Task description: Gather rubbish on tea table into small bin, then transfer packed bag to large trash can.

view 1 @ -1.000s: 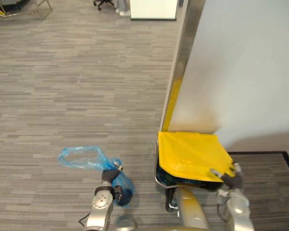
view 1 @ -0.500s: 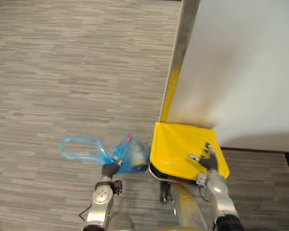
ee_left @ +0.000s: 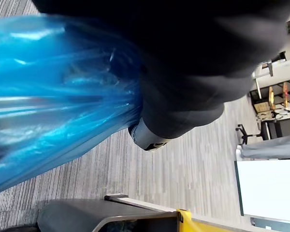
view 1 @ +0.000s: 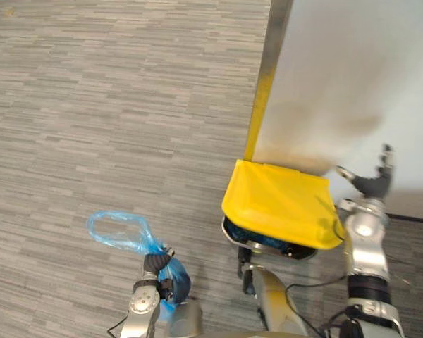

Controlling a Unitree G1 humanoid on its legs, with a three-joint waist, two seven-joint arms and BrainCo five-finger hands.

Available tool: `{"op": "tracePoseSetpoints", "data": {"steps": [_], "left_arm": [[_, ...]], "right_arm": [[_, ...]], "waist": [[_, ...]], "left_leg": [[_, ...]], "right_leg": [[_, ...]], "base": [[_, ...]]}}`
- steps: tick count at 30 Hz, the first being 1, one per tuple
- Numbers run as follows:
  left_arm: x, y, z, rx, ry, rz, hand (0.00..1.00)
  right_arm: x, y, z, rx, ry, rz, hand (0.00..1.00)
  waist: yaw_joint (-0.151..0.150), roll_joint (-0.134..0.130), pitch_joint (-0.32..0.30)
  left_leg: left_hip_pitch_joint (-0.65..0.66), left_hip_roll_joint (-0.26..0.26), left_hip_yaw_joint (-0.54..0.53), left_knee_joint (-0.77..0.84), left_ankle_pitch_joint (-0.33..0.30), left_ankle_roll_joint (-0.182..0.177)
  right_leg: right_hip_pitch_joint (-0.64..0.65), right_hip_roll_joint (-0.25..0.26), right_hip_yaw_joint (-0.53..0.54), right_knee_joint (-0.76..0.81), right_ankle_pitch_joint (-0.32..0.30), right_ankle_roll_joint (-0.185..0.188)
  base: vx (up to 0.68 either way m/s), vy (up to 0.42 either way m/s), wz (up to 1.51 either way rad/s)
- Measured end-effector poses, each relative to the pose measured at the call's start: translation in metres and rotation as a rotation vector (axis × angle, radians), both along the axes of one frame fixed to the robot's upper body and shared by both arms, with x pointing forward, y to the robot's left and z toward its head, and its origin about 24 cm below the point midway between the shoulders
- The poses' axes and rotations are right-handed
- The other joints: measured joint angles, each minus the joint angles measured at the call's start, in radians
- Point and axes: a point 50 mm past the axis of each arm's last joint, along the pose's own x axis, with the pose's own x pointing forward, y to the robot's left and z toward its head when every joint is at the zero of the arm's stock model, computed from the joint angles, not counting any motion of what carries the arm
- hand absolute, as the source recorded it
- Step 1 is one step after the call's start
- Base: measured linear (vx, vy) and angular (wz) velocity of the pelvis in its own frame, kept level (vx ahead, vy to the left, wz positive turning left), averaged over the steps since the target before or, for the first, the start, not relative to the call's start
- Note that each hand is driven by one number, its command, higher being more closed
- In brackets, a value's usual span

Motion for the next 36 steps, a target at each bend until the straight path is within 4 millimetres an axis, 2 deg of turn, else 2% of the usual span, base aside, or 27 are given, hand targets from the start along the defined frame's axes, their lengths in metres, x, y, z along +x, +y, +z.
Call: {"op": "tracePoseSetpoints", "data": {"steps": [3,4,6,7,9,11,14,15,16,17,18,19,20,21,22,23,27,28,30,31,33,34,36], "left_arm": [[0.0,-0.004,0.0,0.002,-0.001,-0.02,1.0],[0.001,-0.004,0.001,0.01,-0.003,-0.024,1.0],[0.002,-0.003,0.002,0.011,-0.008,-0.025,1.0],[0.003,-0.003,0.004,0.013,-0.019,-0.026,1.0],[0.005,-0.002,0.007,0.016,-0.031,-0.028,1.0],[0.009,-0.001,0.012,0.022,-0.059,-0.033,1.0],[0.011,0.001,0.014,0.029,-0.068,-0.037,1.0],[0.014,0.0,0.016,0.026,-0.079,-0.039,1.0],[0.015,0.0,0.017,0.025,-0.082,-0.039,1.0],[0.019,0.001,0.019,0.031,-0.091,-0.038,1.0],[0.023,0.0,0.021,0.023,-0.102,-0.027,1.0],[0.025,0.0,0.022,0.022,-0.109,-0.032,1.0],[0.029,-0.003,0.023,0.018,-0.116,-0.039,1.0],[0.034,-0.007,0.027,0.006,-0.136,-0.039,1.0],[0.035,-0.008,0.028,0.005,-0.141,-0.045,1.0],[0.043,-0.009,0.033,0.004,-0.166,-0.042,1.0],[0.045,-0.01,0.038,-0.006,-0.188,-0.044,1.0],[0.046,-0.011,0.038,-0.007,-0.189,-0.048,1.0],[0.048,-0.014,0.043,-0.009,-0.215,-0.063,1.0],[0.05,-0.017,0.05,-0.025,-0.247,-0.073,1.0],[0.051,-0.019,0.056,-0.03,-0.276,-0.086,1.0],[0.054,-0.021,0.064,-0.043,-0.315,-0.098,1.0],[0.056,-0.025,0.074,-0.057,-0.365,-0.121,1.0]], "right_arm": [[-0.025,-0.022,-0.013,-0.011,0.057,-0.123,0.0],[-0.04,-0.029,-0.025,-0.012,0.109,-0.17,0.0],[-0.053,-0.035,-0.039,0.0,0.172,-0.198,0.0],[-0.068,-0.037,-0.062,0.043,0.273,-0.208,0.0],[-0.076,-0.034,-0.082,0.1,0.346,-0.198,0.0],[-0.087,-0.022,-0.12,0.244,0.49,-0.159,0.0],[-0.087,0.001,-0.145,0.338,0.588,-0.057,0.0],[-0.08,0.017,-0.15,0.35,0.619,0.024,0.0],[-0.076,0.025,-0.152,0.351,0.629,0.066,0.0],[-0.069,0.039,-0.154,0.344,0.648,0.141,0.0],[-0.052,0.056,-0.153,0.346,0.644,0.22,0.0],[-0.042,0.064,-0.15,0.342,0.63,0.254,0.0],[-0.02,0.079,-0.137,0.318,0.582,0.324,0.0],[0.001,0.088,-0.12,0.274,0.52,0.379,0.0],[0.006,0.089,-0.114,0.262,0.493,0.388,0.0],[0.022,0.092,-0.099,0.243,0.443,0.41,0.0],[0.066,0.1,-0.044,0.167,0.276,0.46,0.0],[0.069,0.099,-0.039,0.165,0.259,0.457,0.0],[0.077,0.093,-0.016,0.138,0.181,0.454,0.0],[0.081,0.092,-0.003,0.133,0.135,0.46,0.0],[0.083,0.094,0.007,0.109,0.095,0.481,0.0],[0.087,0.099,0.019,0.111,0.052,0.514,0.0],[0.091,0.106,0.028,0.105,0.022,0.554,0.0]], "waist": [[-0.016,-0.001,0.0],[-0.024,-0.001,0.001],[-0.029,-0.002,0.001],[-0.033,-0.007,0.005],[-0.037,-0.015,0.009],[-0.041,-0.022,0.014],[-0.044,-0.023,0.014],[-0.038,-0.017,0.016],[-0.033,-0.016,0.019],[-0.047,-0.039,0.027],[-0.046,-0.034,0.029],[-0.045,-0.036,0.031],[-0.035,-0.038,0.035],[-0.02,-0.017,0.052],[-0.035,-0.024,0.059],[-0.026,-0.016,0.089],[-0.013,-0.013,0.129],[-0.008,-0.012,0.13],[0.004,-0.012,0.145],[0.004,-0.011,0.151],[0.004,-0.01,0.151],[0.004,-0.011,0.151],[0.004,-0.011,0.151]], "left_leg": [[0.022,0.019,0.0,-0.016,0.002,-0.004],[0.032,0.023,0.002,-0.025,0.004,-0.006],[0.037,0.029,0.012,-0.025,0.005,-0.008],[0.048,0.032,0.015,-0.025,0.002,-0.004],[0.053,0.033,0.015,-0.025,0.002,-0.005],[0.052,0.051,0.011,-0.033,0.002,-0.005],[0.053,0.065,0.011,-0.082,0.002,-0.006],[0.055,0.085,0.006,-0.119,0.004,-0.008],[0.056,0.091,0.007,-0.131,0.012,-0.024],[0.065,0.081,-0.002,-0.115,0.033,-0.08],[0.02,0.078,-0.013,-0.018,0.019,-0.115],[-0.008,0.062,-0.014,0.044,0.01,-0.124],[-0.04,0.023,-0.013,0.136,0.005,-0.115],[-0.042,0.013,0.008,0.169,0.003,-0.099],[-0.032,-0.005,0.024,0.163,-0.013,-0.086],[-0.03,0.016,0.026,0.158,-0.038,-0.088],[-0.045,0.017,0.018,0.156,-0.046,-0.075],[-0.045,0.017,0.017,0.155,-0.046,-0.075],[-0.039,0.015,0.02,0.134,-0.045,-0.069],[-0.038,0.014,0.019,0.123,-0.047,-0.052],[-0.038,0.013,0.016,0.113,-0.043,-0.038],[-0.035,0.013,0.015,0.098,-0.037,-0.029],[-0.033,0.014,0.013,0.081,-0.036,-0.028]], "right_leg": [[0.0,0.016,-0.009,0.024,-0.011,-0.015],[-0.001,0.018,-0.012,0.039,-0.021,-0.027],[-0.002,0.018,-0.015,0.054,-0.031,-0.033],[-0.001,0.017,-0.016,0.076,-0.043,-0.027],[-0.001,0.016,-0.016,0.089,-0.05,-0.029],[-0.004,0.018,-0.024,0.091,-0.052,-0.031],[-0.016,0.019,-0.043,0.079,-0.059,-0.028],[-0.031,0.018,-0.069,0.099,-0.077,-0.001],[-0.06,0.015,-0.049,0.167,-0.09,-0.016],[-0.068,0.017,0.014,0.224,-0.126,-0.084],[-0.069,0.024,-0.012,0.21,-0.134,-0.084],[-0.067,0.023,-0.024,0.192,-0.13,-0.078],[-0.06,0.02,-0.055,0.145,-0.131,-0.02],[-0.101,0.014,-0.02,0.292,-0.137,-0.059],[-0.077,-0.017,0.031,0.276,-0.151,-0.036],[-0.082,-0.004,0.015,0.284,-0.152,-0.05],[-0.08,-0.001,-0.023,0.214,-0.101,-0.033],[-0.078,-0.002,-0.024,0.207,-0.096,-0.028],[-0.059,-0.006,-0.029,0.181,-0.066,-0.022],[-0.039,-0.01,-0.035,0.149,-0.045,-0.006],[-0.027,-0.011,-0.039,0.12,-0.027,-0.005],[-0.015,-0.011,-0.042,0.09,-0.011,-0.007],[-0.01,-0.009,-0.047,0.067,-0.003,-0.008]], "base": [[0.08,-0.08,-0.07],[0.07,-0.081,0.01],[0.03,-0.057,0.01],[0.01,-0.035,0.01],[-0.02,-0.047,0.03],[-0.04,-0.098,0.07],[-0.03,-0.115,0.1],[0.01,-0.168,0.07],[0.04,-0.183,0.36],[0.06,-0.211,0.38],[0.03,-0.151,0.38],[-0.01,-0.112,-0.09],[-0.02,-0.054,-0.29],[0.0,0.0,0.0],[0.05,0.003,0.2],[0.01,-0.021,0.38],[-0.08,-0.01,0.0],[-0.08,0.042,-0.15],[-0.11,0.055,-0.02],[-0.16,0.07,0.1],[-0.12,0.041,0.11],[-0.07,0.009,0.07],[-0.04,-0.01,0.01]]}}
